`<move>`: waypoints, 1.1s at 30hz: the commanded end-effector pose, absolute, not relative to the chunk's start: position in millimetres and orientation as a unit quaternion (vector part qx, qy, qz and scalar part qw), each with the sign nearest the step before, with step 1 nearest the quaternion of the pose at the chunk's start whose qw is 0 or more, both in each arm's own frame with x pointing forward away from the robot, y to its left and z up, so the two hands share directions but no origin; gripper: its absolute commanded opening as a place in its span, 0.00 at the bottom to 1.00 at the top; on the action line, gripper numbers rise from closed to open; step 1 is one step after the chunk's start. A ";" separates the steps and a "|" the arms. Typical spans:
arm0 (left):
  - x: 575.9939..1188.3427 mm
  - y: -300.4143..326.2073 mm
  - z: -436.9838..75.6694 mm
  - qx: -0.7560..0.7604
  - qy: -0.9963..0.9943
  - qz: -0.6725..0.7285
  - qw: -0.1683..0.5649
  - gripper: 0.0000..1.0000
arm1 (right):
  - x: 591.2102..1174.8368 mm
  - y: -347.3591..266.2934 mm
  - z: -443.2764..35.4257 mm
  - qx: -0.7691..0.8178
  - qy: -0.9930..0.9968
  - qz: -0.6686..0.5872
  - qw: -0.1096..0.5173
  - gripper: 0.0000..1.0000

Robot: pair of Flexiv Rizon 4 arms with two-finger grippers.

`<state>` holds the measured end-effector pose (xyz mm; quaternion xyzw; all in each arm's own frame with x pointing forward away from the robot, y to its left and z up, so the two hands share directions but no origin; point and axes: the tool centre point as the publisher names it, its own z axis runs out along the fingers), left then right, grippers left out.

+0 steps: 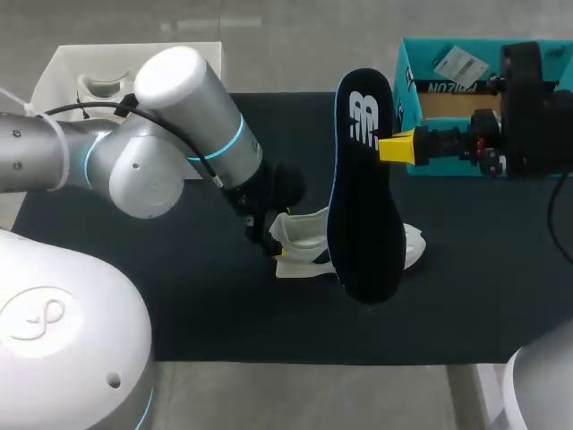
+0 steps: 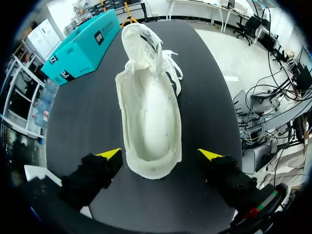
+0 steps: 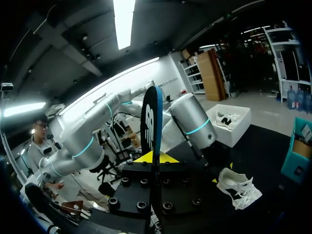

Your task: Take the shoe out of the shoebox, open the shoe tongue, remove and reinsert the insole, then place the shoe into the shoebox

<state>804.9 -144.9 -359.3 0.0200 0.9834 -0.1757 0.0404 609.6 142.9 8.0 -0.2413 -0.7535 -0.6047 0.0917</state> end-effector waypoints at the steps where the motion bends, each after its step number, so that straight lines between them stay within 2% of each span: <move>1: 808.2 -145.9 -355.6 0.023 0.983 -0.180 0.031 1.00 | 613.4 147.2 7.9 -0.241 -0.754 -0.603 0.093 0.00; 10: 808.2 -145.9 -355.6 0.023 0.983 -0.180 0.031 1.00 | 613.4 147.2 7.9 -0.241 -0.754 -0.603 0.093 0.00; 21: 805.9 -149.2 -341.2 -0.026 0.997 -0.056 0.052 1.00 | 613.4 147.2 7.9 -0.241 -0.754 -0.603 0.093 0.00; 33: 810.6 -135.4 -337.4 -0.044 0.997 -0.045 0.044 1.00 | 613.4 147.2 7.9 -0.241 -0.754 -0.603 0.093 0.00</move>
